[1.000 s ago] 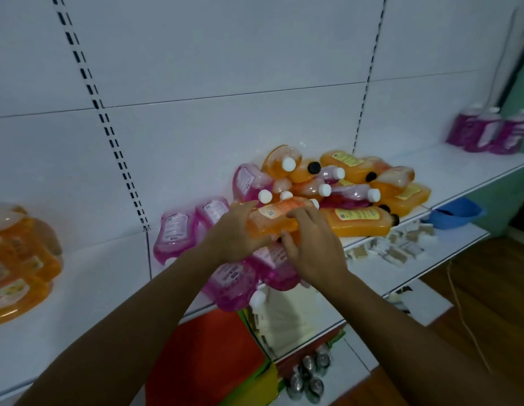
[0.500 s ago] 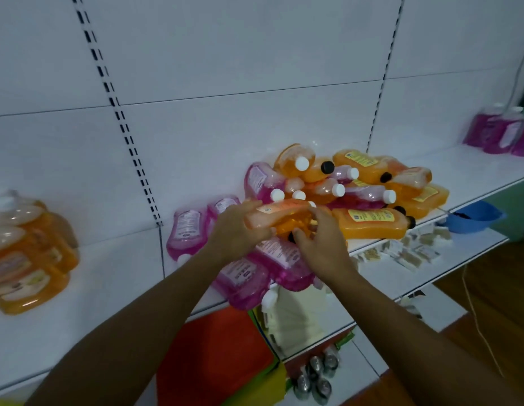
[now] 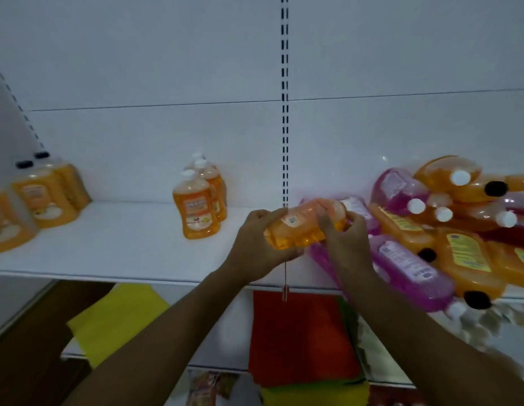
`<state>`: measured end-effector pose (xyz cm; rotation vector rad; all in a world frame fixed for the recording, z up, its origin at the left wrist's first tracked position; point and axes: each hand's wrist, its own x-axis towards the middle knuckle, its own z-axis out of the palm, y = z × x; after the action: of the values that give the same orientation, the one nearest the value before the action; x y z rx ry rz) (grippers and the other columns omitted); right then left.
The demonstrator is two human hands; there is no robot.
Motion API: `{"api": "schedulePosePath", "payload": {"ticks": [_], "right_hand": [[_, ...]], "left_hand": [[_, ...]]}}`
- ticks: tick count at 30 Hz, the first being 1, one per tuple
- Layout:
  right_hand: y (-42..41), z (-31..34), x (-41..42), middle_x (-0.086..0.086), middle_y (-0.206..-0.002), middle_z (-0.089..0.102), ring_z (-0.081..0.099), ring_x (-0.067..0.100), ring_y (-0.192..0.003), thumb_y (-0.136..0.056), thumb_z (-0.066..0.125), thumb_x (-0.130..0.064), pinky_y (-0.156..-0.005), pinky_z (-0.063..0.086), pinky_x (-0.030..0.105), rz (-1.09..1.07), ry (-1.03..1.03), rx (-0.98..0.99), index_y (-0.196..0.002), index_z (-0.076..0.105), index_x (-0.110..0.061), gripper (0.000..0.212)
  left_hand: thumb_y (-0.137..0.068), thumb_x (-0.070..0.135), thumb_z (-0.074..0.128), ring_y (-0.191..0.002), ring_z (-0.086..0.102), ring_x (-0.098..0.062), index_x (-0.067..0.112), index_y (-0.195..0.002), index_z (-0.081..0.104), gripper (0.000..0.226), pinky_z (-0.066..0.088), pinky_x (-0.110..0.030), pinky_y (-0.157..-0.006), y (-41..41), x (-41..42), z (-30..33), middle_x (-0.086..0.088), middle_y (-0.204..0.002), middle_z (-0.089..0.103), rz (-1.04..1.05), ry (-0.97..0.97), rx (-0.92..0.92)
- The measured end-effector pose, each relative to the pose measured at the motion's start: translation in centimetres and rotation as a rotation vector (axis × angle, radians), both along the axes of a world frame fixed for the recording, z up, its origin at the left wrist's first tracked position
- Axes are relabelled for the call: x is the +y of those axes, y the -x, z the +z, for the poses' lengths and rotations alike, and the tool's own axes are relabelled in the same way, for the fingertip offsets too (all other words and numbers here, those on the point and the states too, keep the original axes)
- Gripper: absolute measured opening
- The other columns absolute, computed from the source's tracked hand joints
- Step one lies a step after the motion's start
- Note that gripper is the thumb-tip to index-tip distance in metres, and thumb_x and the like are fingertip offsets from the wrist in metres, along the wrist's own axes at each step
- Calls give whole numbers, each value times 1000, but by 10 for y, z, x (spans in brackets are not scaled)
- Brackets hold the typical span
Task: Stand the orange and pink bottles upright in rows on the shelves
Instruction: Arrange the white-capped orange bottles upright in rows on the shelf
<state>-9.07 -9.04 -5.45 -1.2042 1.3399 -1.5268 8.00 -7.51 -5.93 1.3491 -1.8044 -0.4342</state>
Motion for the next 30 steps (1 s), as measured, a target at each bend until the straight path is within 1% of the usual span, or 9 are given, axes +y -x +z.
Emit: {"api": "schedulePosePath", "payload": {"ticks": [5, 8, 11, 14, 16, 21, 24, 27, 30], "right_hand": [[-40, 4, 0, -5, -109, 55, 59, 11, -93, -83, 74, -28, -71, 49, 21, 118, 29, 25, -130, 41, -17, 59], [-68, 5, -3, -7, -110, 53, 58, 5, -89, -80, 77, -21, -65, 45, 12, 217, 72, 128, -134, 42, -16, 64], [-102, 3, -1, -9, -120, 52, 59, 12, -103, -77, 79, -21, -81, 55, 29, 348, 143, 236, -137, 41, -21, 71], [-140, 0, 2, -7, -127, 53, 56, 18, -114, -76, 79, -25, -93, 53, 42, 482, 235, 385, -137, 40, -25, 73], [-163, 1, 0, -4, -131, 52, 54, 16, -115, -76, 79, -25, -95, 51, 42, 528, 278, 429, -138, 39, -26, 73], [-216, 4, -15, 0, -136, 48, 49, 18, -120, -77, 79, -22, -101, 45, 37, 584, 370, 543, -139, 37, -24, 75], [-244, 4, -25, 4, -141, 46, 43, 22, -128, -79, 78, -24, -104, 38, 34, 566, 426, 676, -142, 38, -17, 75], [-265, 2, -36, 8, -140, 47, 42, 24, -130, -82, 74, -28, -101, 30, 27, 463, 529, 809, -142, 39, -12, 72], [-275, -2, -48, 12, -138, 46, 42, 29, -128, -83, 72, -29, -98, 34, 31, 361, 601, 920, -141, 42, -8, 69]], "left_hand": [[-56, 55, 84, -129, 37, -16, 23, -152, 22, 119, 48, -42, -101, -37, 21, -13, 0, -141, 30, 48, -107, -15], [-57, 52, 87, -129, 40, -10, 29, -152, 18, 119, 47, -36, -102, -62, 30, -18, 4, -140, 36, 71, -115, -10], [-62, 26, 91, -117, 49, 8, 51, -139, 17, 110, 47, -11, -88, -88, 37, -21, 22, -129, 46, 49, -114, 95], [-59, 19, 92, -113, 58, -4, 39, -142, 24, 109, 56, -28, -89, -114, 39, -25, 15, -126, 54, 117, -78, 177], [-57, 13, 92, -109, 61, -11, 31, -136, 33, 101, 58, -36, -84, -132, 38, -30, 9, -121, 57, 172, -27, 210], [-62, 8, 90, -114, 56, 1, 33, -138, 29, 101, 50, -13, -81, -175, 24, -39, 14, -127, 52, 265, 13, 293], [-61, 9, 91, -114, 52, 10, 31, -139, 25, 105, 47, -8, -82, -202, 7, -47, 19, -128, 47, 308, -22, 322], [-56, 26, 93, -112, 54, 3, 48, -129, 22, 104, 49, -16, -87, -227, -12, -48, 27, -121, 46, 326, -101, 248], [-54, 32, 92, -114, 58, -9, 41, -132, 28, 101, 54, -27, -89, -251, -38, -50, 17, -122, 54, 316, -153, 168]]}}
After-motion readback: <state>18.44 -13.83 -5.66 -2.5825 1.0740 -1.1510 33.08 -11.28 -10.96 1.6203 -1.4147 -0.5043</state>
